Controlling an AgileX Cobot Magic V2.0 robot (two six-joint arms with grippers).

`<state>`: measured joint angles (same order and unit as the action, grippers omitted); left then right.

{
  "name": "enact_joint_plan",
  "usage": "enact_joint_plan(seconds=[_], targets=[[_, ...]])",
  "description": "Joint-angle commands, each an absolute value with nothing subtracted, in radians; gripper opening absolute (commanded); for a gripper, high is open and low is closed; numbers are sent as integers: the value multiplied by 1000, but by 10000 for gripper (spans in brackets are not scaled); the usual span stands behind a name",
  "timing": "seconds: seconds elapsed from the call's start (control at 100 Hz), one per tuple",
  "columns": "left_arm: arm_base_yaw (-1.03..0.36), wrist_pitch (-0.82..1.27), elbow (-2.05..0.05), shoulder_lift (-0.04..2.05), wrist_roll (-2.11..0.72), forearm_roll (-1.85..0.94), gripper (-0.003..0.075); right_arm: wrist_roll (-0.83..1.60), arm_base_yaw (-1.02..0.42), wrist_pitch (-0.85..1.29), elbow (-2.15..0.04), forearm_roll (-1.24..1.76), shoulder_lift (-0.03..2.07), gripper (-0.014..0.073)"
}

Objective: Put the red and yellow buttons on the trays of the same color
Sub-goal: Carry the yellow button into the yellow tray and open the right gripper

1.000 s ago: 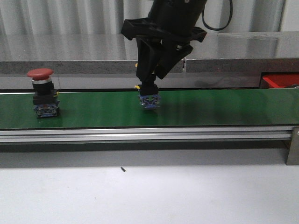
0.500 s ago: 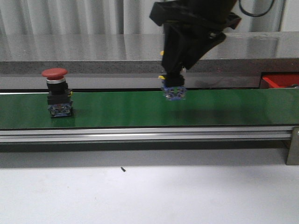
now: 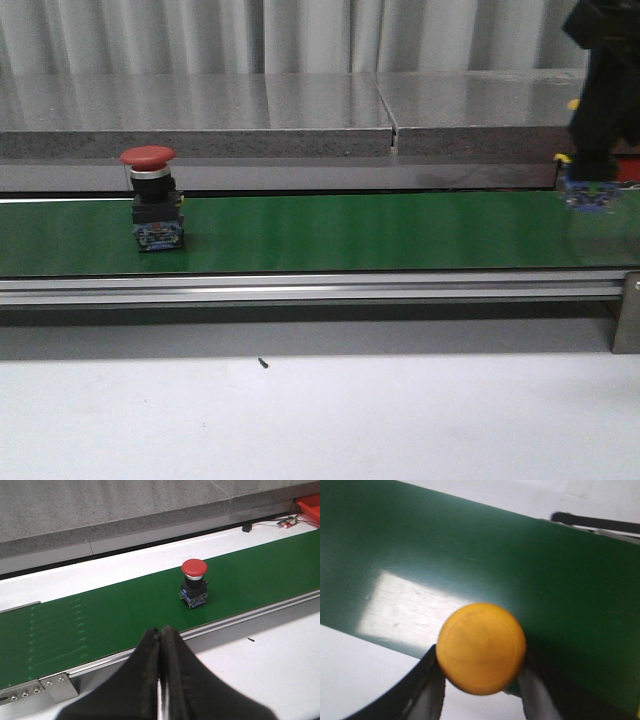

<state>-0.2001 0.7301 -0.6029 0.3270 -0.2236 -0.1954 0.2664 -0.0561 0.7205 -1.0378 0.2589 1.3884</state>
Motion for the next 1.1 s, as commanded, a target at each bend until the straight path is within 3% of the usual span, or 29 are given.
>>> enact_joint_plan(seconds=[0.0,0.47,0.81,1.09], targets=[[-206,658,-626,334,-217,-205,-19,263,17,661,-1035,265,1340,232],[-206,658,-626,334,-217,-205,-19,254,322,627,-1013,297,1359,232],[-206,658,-626,334,-217,-205,-19,209,367,454,-919,298,1422,232],[-206,658,-626,334,-217,-205,-19,208,367,429,-906,301,1500,232]])
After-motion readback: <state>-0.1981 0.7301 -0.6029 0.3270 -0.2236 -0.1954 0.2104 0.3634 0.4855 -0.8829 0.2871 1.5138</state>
